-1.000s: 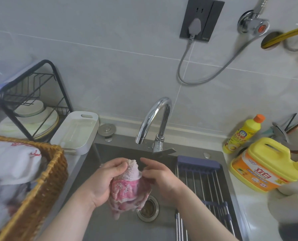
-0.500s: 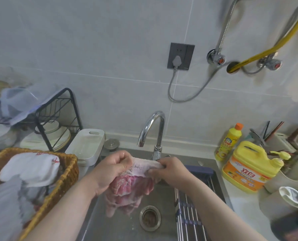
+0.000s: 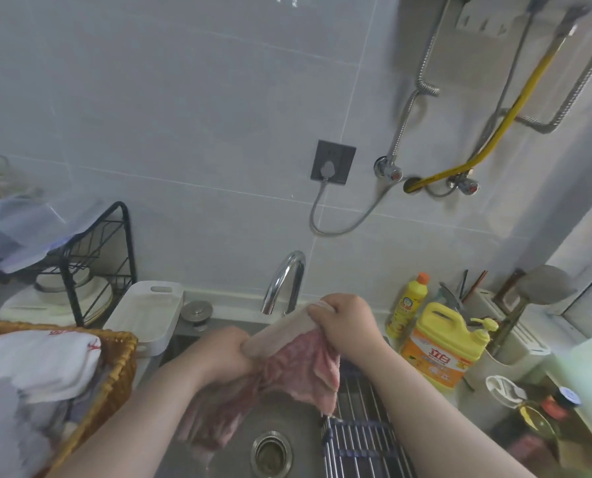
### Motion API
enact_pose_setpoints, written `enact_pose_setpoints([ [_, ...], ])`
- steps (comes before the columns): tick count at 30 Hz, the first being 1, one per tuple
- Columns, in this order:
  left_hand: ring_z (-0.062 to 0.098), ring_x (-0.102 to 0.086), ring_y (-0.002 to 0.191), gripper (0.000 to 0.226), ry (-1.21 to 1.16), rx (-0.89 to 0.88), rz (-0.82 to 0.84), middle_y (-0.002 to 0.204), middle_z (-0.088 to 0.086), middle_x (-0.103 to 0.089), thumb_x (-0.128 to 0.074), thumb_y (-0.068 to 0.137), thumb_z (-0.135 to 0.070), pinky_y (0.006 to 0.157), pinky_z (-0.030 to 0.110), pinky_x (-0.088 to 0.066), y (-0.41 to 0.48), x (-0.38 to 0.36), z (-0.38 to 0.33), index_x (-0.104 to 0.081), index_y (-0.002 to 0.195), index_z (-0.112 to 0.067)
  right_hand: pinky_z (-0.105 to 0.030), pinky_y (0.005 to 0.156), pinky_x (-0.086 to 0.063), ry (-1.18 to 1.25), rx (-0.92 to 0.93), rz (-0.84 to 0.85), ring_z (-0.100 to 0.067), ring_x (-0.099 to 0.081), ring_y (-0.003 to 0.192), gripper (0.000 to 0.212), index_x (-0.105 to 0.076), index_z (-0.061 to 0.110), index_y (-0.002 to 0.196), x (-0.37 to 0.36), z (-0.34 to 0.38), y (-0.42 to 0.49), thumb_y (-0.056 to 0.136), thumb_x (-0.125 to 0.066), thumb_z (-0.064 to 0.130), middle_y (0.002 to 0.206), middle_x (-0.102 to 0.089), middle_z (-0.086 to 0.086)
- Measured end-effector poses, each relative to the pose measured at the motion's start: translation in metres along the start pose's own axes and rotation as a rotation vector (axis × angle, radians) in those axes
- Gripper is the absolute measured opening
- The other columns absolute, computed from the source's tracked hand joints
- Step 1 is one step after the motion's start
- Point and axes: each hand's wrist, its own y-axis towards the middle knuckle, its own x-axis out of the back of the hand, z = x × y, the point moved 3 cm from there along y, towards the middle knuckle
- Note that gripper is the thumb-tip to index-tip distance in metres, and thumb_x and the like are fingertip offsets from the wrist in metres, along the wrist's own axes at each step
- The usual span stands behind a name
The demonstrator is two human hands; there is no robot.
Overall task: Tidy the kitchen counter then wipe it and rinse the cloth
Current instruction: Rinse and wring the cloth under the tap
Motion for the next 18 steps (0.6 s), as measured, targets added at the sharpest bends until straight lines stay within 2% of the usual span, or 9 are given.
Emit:
enact_pose_setpoints([
  [4,0.017,-0.064,0.067,0.022,-0.486,0.118,0.002,0.070,0.000,-0.070,-0.067,0.064,-0.033,0.062,0.028,-0.046,0.003,-0.002,0.000,-0.068,0.072,-0.012,-0.027,0.049,-0.031,0.007,-0.034,-0.036,-0.014,-0.041,0.053,0.037,-0.059,-0.002,0.068,0.000,0.004,-0.011,0.086,-0.066,0.030,0.057,-0.049,-0.002],
  [6,0.027,-0.070,0.080,0.021,-0.790,0.168,0.011,0.086,0.012,-0.074,-0.066,0.070,-0.020,0.078,0.043,-0.057,0.002,-0.003,-0.003,-0.073,0.086,-0.008,-0.026,0.049,-0.034,0.038,-0.030,0.000,-0.013,-0.044,0.051,0.033,-0.061,-0.001,0.069,-0.003,0.014,-0.022,0.085,-0.065,0.028,0.056,-0.051,-0.002],
  [7,0.030,-0.071,0.079,0.015,-0.964,0.192,0.021,0.090,0.018,-0.073,-0.063,0.078,-0.012,0.075,0.046,-0.058,0.000,-0.003,-0.008,-0.072,0.090,-0.006,-0.026,0.049,-0.035,0.054,-0.020,0.032,-0.013,-0.045,0.050,0.032,-0.060,0.000,0.068,-0.006,0.019,-0.029,0.083,-0.066,0.027,0.055,-0.051,-0.002],
  [9,0.025,-0.070,0.062,0.019,-1.217,0.197,0.014,0.078,0.018,-0.072,-0.051,0.088,0.001,0.054,0.034,-0.058,0.000,-0.002,-0.017,-0.069,0.089,-0.003,-0.025,0.049,-0.036,0.048,0.004,0.114,-0.009,-0.045,0.049,0.031,-0.060,0.005,0.064,-0.013,0.029,-0.046,0.081,-0.067,0.030,0.055,-0.054,0.000],
  [11,0.021,-0.066,0.056,0.024,-1.289,0.149,-0.046,0.074,0.016,-0.068,-0.046,0.087,0.007,0.049,0.026,-0.054,-0.003,0.005,-0.023,-0.066,0.090,-0.004,-0.018,0.047,-0.036,0.030,0.037,0.218,-0.004,-0.045,0.048,0.030,-0.060,0.012,0.061,-0.024,0.031,-0.064,0.082,-0.067,0.032,0.055,-0.056,0.003],
  [13,0.027,-0.064,0.066,0.029,-1.295,0.053,-0.035,0.085,0.022,-0.064,-0.040,0.086,0.011,0.058,0.030,-0.054,-0.010,0.011,-0.029,-0.064,0.090,-0.004,-0.019,0.051,-0.038,0.050,0.060,0.337,-0.002,-0.045,0.050,0.022,-0.064,0.012,0.064,-0.033,0.029,-0.081,0.082,-0.066,0.025,0.057,-0.056,0.005],
  [15,0.026,-0.061,0.060,0.038,-1.247,-0.003,-0.004,0.082,0.022,-0.063,-0.031,0.087,0.014,0.048,0.027,-0.051,-0.019,0.018,-0.034,-0.064,0.084,-0.005,-0.021,0.056,-0.036,0.121,0.053,0.362,-0.002,-0.044,0.057,0.017,-0.065,0.016,0.069,-0.036,0.021,-0.090,0.084,-0.066,0.023,0.061,-0.054,0.009],
  [17,0.024,-0.058,0.054,0.047,-1.188,-0.044,0.045,0.076,0.020,-0.060,-0.027,0.088,0.015,0.045,0.024,-0.047,-0.024,0.024,-0.041,-0.067,0.077,-0.009,-0.015,0.064,-0.042,0.275,-0.095,0.247,-0.003,-0.056,0.075,0.006,-0.064,0.029,0.093,-0.032,0.006,-0.087,0.088,-0.067,0.026,0.088,-0.063,0.010],
  [18,0.027,-0.057,0.061,0.051,-1.170,-0.074,0.079,0.080,0.021,-0.060,-0.027,0.088,0.015,0.052,0.027,-0.048,-0.026,0.028,-0.044,-0.069,0.073,-0.010,-0.014,0.071,-0.044,0.303,-0.189,0.201,-0.004,-0.058,0.089,0.031,-0.055,0.036,0.113,-0.032,-0.003,-0.085,0.086,-0.069,0.032,0.111,-0.060,0.009],
])
